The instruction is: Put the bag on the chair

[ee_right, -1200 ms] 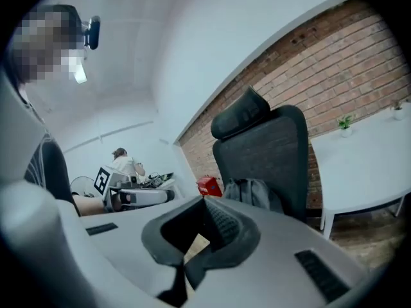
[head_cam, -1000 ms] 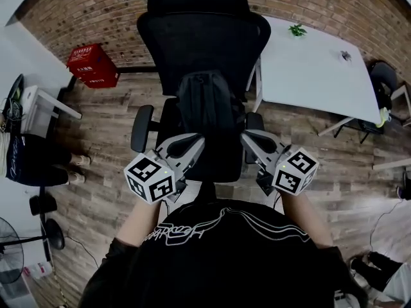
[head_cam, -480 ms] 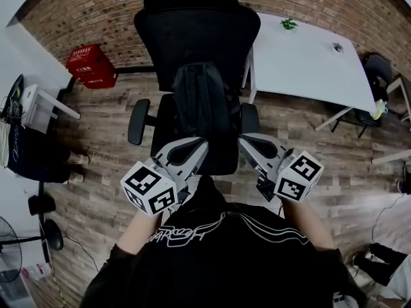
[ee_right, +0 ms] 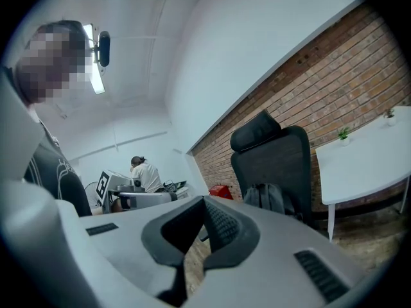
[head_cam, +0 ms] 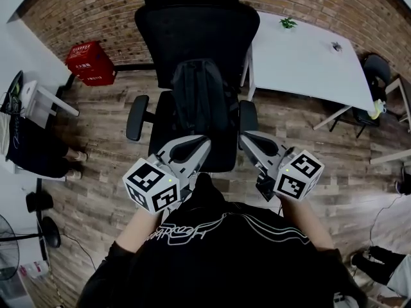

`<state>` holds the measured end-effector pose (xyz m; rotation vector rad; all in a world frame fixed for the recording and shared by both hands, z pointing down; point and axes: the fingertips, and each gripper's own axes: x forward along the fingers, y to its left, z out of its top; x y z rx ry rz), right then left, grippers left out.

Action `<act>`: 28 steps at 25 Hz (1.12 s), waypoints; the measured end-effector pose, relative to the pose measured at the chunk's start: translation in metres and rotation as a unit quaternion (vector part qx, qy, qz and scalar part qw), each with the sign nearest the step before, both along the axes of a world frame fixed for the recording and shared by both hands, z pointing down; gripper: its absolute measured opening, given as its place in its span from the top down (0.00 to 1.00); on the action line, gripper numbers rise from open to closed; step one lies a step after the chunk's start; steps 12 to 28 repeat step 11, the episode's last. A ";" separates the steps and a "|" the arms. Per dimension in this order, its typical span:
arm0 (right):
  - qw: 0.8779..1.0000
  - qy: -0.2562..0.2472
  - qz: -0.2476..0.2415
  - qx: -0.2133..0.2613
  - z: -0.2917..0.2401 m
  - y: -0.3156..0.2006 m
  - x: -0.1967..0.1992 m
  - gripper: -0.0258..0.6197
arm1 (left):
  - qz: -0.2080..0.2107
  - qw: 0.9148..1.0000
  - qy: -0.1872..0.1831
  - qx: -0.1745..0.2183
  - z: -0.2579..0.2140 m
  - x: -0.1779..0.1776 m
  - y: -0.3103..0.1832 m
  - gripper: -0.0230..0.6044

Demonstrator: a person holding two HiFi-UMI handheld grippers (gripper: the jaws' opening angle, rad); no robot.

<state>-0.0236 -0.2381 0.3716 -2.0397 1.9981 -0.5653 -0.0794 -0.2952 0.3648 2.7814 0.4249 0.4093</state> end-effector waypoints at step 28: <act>1.000 -0.003 0.013 -0.002 0.002 0.007 0.011 0.97 | 0.012 1.000 -0.012 0.010 0.006 0.016 0.006 0.89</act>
